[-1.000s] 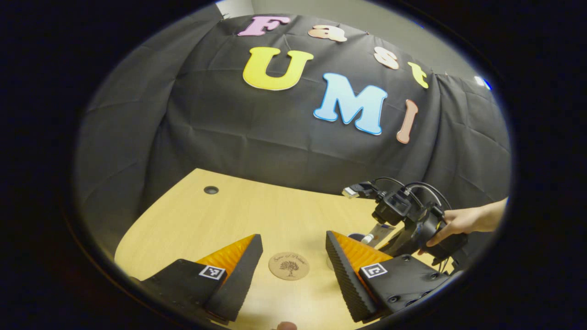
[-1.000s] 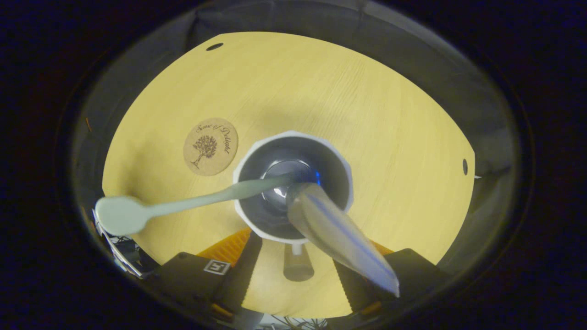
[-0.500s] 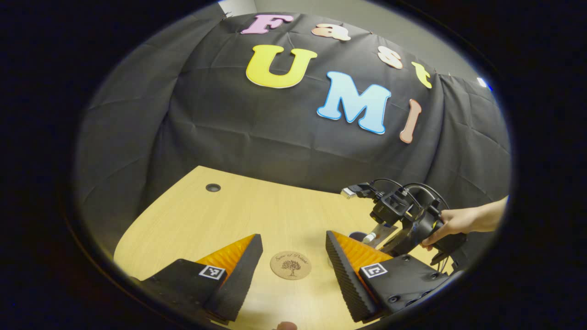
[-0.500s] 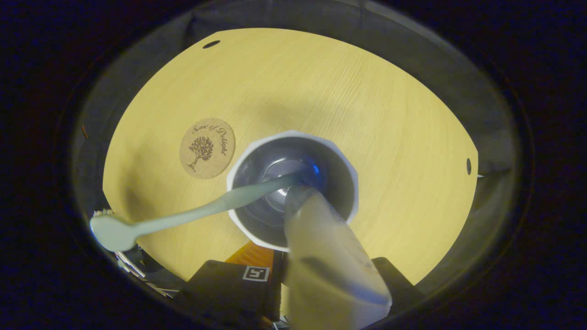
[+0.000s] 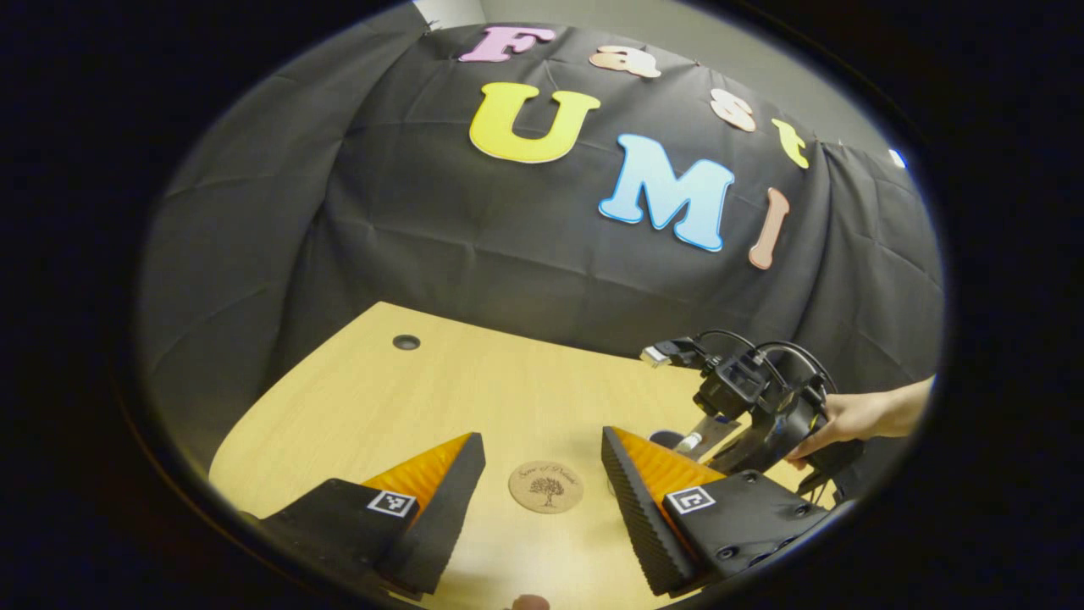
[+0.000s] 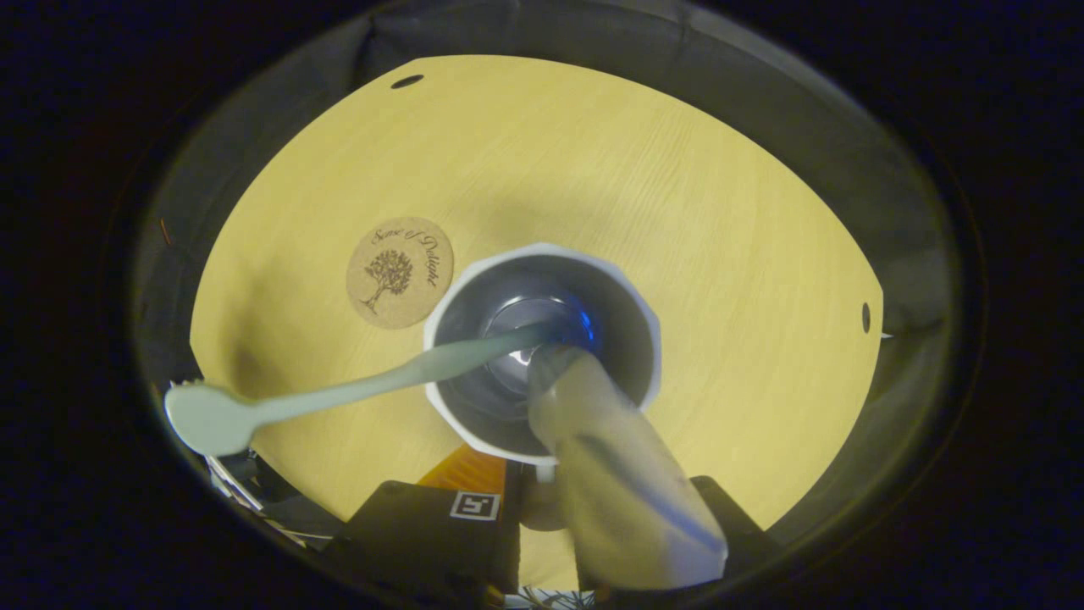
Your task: Put the toothbrush and toothpaste on the desktop into the cup, then pick up the cup and place it on the coaster on the desktop.
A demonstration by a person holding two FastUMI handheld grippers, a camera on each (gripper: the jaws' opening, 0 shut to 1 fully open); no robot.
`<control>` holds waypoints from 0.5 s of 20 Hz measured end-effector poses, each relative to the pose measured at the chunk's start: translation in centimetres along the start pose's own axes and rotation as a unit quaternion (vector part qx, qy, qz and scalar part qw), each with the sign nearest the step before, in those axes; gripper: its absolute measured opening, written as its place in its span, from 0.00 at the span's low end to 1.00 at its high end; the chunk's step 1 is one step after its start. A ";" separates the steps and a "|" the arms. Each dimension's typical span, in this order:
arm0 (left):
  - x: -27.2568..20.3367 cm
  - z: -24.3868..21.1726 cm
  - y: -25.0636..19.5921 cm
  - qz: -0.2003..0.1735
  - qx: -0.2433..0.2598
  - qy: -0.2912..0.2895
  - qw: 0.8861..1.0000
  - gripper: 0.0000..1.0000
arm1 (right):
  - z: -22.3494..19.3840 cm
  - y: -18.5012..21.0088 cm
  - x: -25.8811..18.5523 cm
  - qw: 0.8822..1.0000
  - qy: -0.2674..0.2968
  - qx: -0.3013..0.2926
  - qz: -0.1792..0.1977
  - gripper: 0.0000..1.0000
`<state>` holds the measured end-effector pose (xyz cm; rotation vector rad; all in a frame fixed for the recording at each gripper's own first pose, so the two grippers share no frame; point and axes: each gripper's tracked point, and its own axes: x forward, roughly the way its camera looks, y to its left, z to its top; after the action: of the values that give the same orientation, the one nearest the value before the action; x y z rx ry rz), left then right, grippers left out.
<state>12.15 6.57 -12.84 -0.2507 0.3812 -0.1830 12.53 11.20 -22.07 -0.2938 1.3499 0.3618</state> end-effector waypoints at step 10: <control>-1.5 -0.8 2.9 0.018 -0.007 0.011 1.000 0.91 | 3.0 4.9 -2.8 0.999 -0.038 -0.004 0.030 0.23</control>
<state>10.82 9.51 -13.86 -0.2564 0.4094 -0.1479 12.66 16.67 -18.68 -0.2446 1.2851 0.4238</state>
